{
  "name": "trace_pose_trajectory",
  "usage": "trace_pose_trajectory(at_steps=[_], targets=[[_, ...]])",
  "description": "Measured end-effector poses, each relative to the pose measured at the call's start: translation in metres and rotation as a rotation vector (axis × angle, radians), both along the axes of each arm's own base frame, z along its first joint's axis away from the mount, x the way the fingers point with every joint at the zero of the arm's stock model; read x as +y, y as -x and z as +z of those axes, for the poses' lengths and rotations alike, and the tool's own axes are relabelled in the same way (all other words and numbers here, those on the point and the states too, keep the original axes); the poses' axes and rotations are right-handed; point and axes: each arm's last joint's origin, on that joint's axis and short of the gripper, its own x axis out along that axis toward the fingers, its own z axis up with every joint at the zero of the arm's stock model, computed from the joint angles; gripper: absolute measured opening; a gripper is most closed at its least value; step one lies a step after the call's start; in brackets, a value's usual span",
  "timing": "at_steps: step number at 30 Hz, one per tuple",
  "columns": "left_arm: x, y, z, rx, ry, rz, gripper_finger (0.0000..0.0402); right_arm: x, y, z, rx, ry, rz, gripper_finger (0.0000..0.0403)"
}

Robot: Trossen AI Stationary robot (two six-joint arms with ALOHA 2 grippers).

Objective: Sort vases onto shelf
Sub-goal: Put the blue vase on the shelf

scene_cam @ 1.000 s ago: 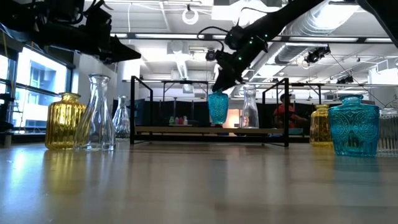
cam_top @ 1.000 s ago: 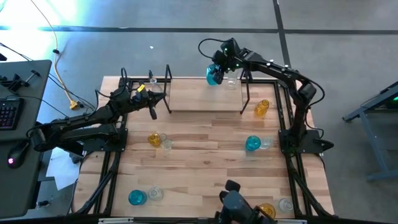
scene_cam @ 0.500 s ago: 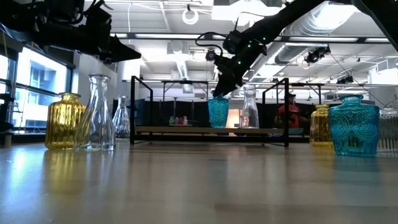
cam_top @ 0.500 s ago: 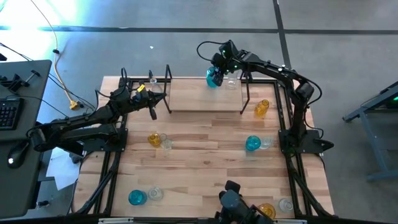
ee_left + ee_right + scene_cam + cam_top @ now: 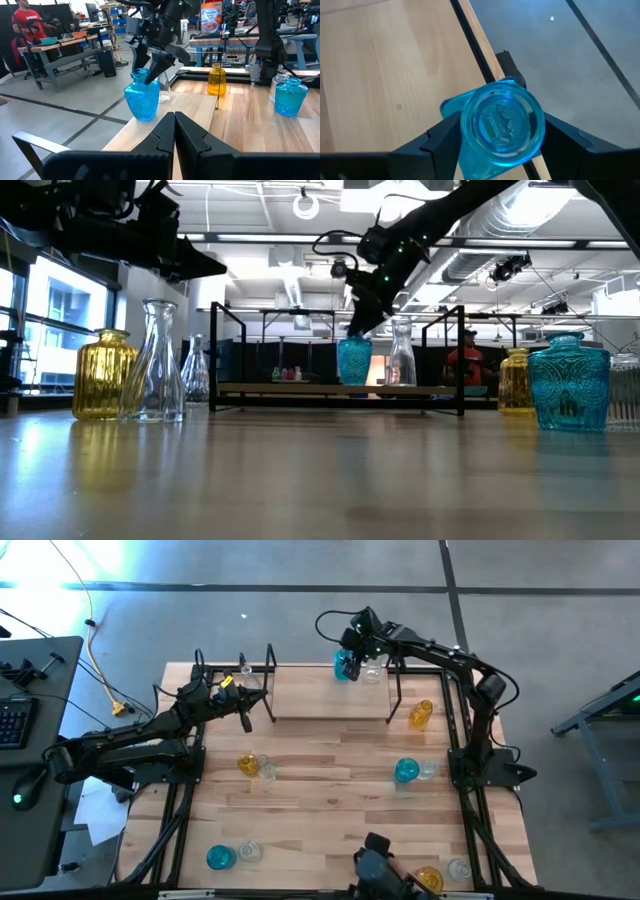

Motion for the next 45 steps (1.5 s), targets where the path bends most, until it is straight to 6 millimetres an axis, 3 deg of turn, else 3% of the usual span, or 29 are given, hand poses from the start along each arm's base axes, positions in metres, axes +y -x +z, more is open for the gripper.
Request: trace_pose_trajectory(at_steps=[6, 18, 39, 45], targets=[[0.000, 0.000, 0.000, 0.000, 0.000, 0.000, 0.0000, 0.004, 0.006, 0.010, 0.009, 0.024, -0.001, 0.0226], [0.000, 0.000, 0.000, 0.000, 0.001, 0.000, 0.0000, 0.003, 0.007, 0.011, 0.024, 0.029, -0.140, 0.0226], [0.000, 0.000, 0.000, 0.001, 0.001, 0.000, 0.0000, 0.020, -0.001, 0.008, 0.022, -0.052, -0.337, 0.0226], [0.000, 0.000, 0.000, 0.004, 0.003, -0.001, 0.0000, 0.026, 0.004, 0.021, 0.021, -0.008, -0.357, 0.0226]])
